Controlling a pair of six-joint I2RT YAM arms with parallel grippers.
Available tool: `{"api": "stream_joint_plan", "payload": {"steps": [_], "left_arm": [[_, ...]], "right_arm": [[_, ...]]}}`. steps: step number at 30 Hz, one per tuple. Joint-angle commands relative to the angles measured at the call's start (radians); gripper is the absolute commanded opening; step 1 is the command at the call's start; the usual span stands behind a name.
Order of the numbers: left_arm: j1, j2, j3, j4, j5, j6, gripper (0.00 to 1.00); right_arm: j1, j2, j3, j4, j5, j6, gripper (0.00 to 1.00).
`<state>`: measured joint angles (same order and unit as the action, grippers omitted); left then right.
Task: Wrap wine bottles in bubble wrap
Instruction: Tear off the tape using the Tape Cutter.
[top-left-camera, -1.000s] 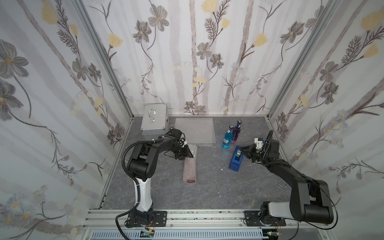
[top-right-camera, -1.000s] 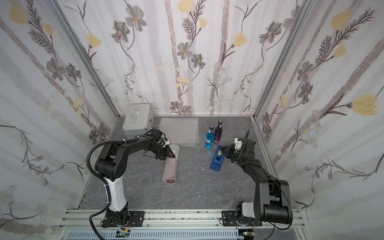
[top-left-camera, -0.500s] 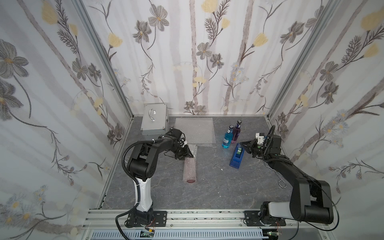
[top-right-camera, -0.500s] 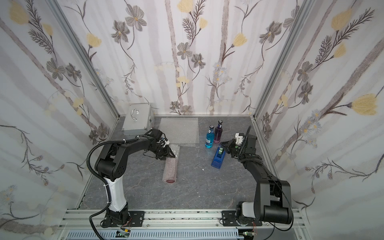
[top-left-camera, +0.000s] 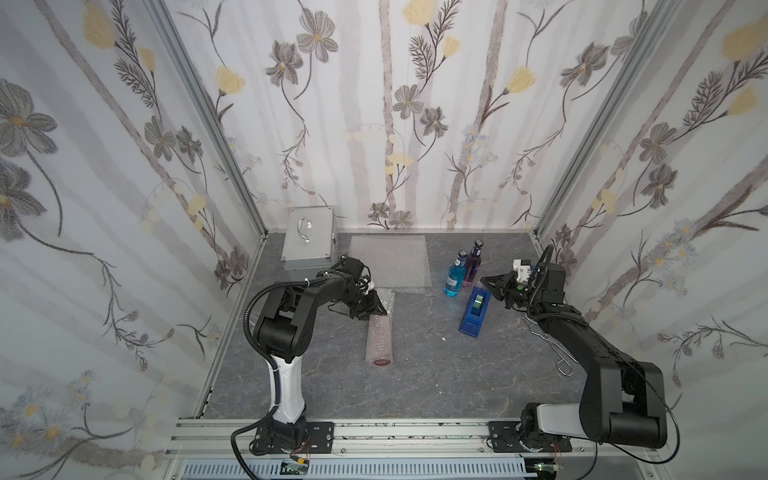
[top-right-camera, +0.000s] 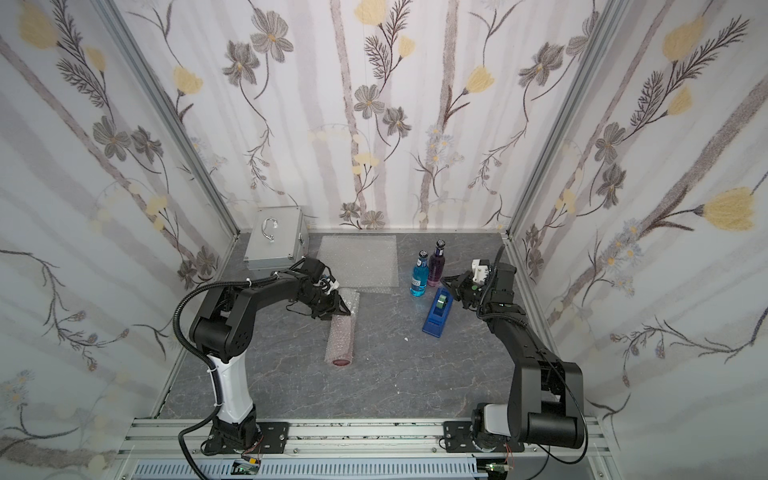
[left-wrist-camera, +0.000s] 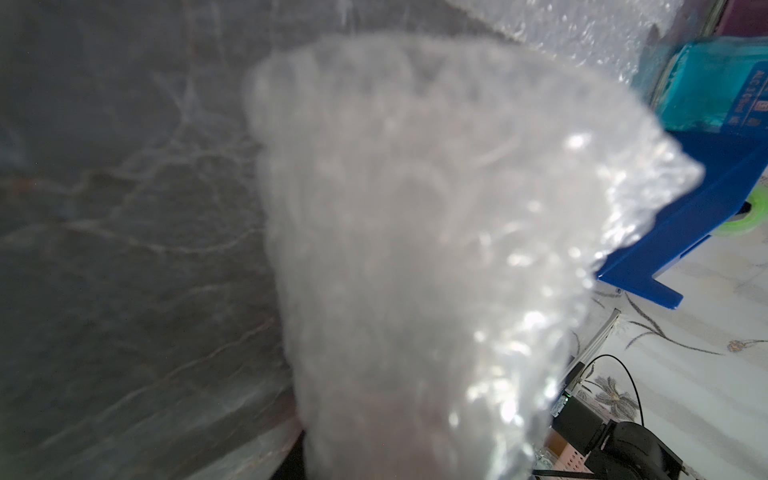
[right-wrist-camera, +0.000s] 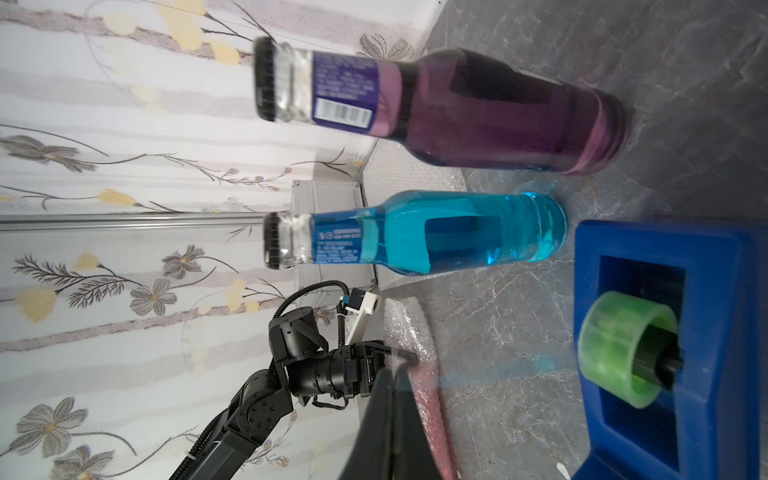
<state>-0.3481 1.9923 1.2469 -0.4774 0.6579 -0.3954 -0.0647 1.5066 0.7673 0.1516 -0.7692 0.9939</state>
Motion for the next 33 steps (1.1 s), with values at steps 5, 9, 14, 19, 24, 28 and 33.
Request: {"api": "stream_joint_plan", "payload": {"steps": [5,9,14,19,24,28,33], "left_arm": [[-0.001,0.002,-0.003,-0.044,-0.04,0.001,0.28],[-0.002,0.003,-0.001,-0.043,-0.04,0.001,0.28],[-0.004,0.005,-0.001,-0.043,-0.038,0.001,0.28],[-0.003,0.004,-0.001,-0.043,-0.037,0.001,0.28],[-0.005,0.004,0.0,-0.044,-0.037,0.002,0.28],[-0.007,0.005,0.0,-0.043,-0.037,0.002,0.28],[-0.008,0.006,0.0,-0.043,-0.037,0.001,0.28]], "right_arm": [[0.0,-0.016,0.021,0.04,-0.033,0.014,0.0],[0.002,-0.048,-0.001,0.036,-0.033,0.02,0.0],[0.006,-0.113,-0.068,0.007,-0.024,0.019,0.0],[0.026,-0.159,-0.133,-0.042,-0.012,-0.005,0.0],[0.049,-0.196,-0.211,-0.05,0.0,-0.003,0.0],[0.086,-0.239,-0.268,-0.054,0.027,0.011,0.0],[0.121,-0.269,-0.322,-0.057,0.041,0.017,0.0]]}}
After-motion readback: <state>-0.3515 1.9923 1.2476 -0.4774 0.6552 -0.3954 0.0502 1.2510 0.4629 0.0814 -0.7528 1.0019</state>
